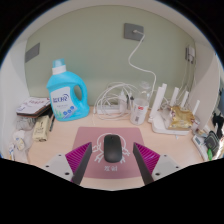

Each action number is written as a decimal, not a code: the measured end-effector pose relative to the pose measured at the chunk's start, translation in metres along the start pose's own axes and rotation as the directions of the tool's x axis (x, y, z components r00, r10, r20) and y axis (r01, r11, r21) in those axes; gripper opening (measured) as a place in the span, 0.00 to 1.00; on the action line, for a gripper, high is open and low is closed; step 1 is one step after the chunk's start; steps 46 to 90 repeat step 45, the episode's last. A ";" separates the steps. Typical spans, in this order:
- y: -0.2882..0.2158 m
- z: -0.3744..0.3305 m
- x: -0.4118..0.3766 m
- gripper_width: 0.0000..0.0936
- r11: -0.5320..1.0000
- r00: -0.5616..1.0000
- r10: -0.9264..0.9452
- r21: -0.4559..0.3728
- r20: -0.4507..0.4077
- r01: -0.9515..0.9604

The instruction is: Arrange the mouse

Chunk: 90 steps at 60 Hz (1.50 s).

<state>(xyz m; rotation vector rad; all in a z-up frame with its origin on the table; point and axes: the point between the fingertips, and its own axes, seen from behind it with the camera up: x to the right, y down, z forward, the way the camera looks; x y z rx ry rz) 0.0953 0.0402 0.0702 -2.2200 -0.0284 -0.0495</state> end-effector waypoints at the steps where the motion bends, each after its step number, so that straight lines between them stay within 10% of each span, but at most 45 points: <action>1: -0.001 -0.009 -0.001 0.91 1.000 1.000 -0.002 0.007 -0.002 0.002; 30: 0.030 -0.199 -0.027 0.91 0.996 0.999 -0.029 0.087 -0.034 0.032; 90: 0.027 -0.214 -0.025 0.91 0.993 0.997 -0.053 0.106 -0.048 0.058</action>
